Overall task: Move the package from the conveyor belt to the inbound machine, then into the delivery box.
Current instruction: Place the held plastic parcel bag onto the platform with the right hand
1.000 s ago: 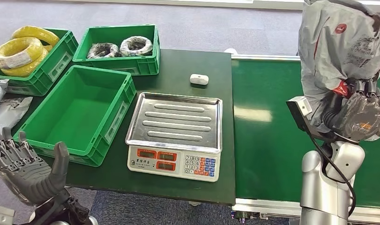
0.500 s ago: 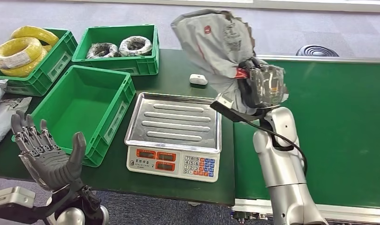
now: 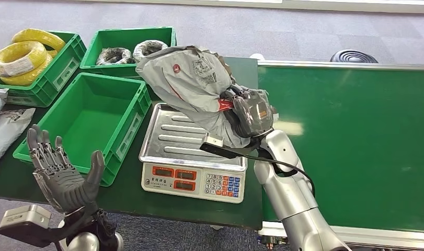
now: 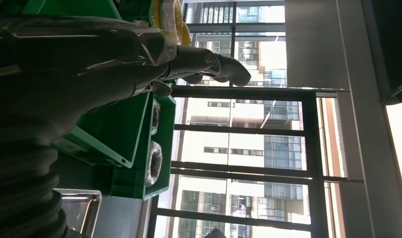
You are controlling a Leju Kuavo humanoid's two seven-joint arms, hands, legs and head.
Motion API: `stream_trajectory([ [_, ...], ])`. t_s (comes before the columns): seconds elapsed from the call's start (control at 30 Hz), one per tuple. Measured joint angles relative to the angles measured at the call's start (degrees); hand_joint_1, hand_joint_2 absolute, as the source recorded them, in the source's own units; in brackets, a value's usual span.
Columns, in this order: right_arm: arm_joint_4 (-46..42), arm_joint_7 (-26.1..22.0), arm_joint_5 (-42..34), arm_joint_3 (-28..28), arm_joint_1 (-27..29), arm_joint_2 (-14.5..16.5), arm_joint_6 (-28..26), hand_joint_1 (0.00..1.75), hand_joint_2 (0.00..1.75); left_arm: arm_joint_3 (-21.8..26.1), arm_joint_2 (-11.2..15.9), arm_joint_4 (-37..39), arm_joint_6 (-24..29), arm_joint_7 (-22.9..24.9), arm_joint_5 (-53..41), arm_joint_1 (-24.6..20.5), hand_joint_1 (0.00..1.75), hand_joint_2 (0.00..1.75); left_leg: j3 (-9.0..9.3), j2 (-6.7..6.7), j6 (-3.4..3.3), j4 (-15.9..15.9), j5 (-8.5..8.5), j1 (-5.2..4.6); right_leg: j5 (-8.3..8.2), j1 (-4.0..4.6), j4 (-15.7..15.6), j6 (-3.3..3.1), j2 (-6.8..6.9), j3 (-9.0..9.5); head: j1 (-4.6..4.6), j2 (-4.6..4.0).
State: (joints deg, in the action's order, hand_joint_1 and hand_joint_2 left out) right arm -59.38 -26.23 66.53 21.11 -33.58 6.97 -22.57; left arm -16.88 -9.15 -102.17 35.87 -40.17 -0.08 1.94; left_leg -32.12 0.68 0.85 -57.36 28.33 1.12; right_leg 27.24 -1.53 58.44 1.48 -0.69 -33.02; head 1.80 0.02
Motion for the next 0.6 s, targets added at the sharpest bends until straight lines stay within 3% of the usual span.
stream_trajectory([
  [0.37,4.75,2.52,-0.52,5.59,6.1,-0.71,0.74,1.75,1.75,-1.47,1.57,0.57,0.63,0.0,1.53,0.79,0.0,1.75,-0.01,0.0,0.0,0.0,0.02,0.0,0.01,0.0,-0.01,0.0,0.0,0.0,-0.01,0.0],
  [0.6,9.41,2.67,-0.42,8.19,6.91,-0.69,-0.96,1.75,1.75,-2.19,2.17,0.82,0.64,0.01,2.09,0.71,0.0,1.75,-0.01,0.0,0.01,0.0,0.02,0.0,0.01,0.0,-0.01,0.0,0.0,0.0,-0.01,0.0],
])
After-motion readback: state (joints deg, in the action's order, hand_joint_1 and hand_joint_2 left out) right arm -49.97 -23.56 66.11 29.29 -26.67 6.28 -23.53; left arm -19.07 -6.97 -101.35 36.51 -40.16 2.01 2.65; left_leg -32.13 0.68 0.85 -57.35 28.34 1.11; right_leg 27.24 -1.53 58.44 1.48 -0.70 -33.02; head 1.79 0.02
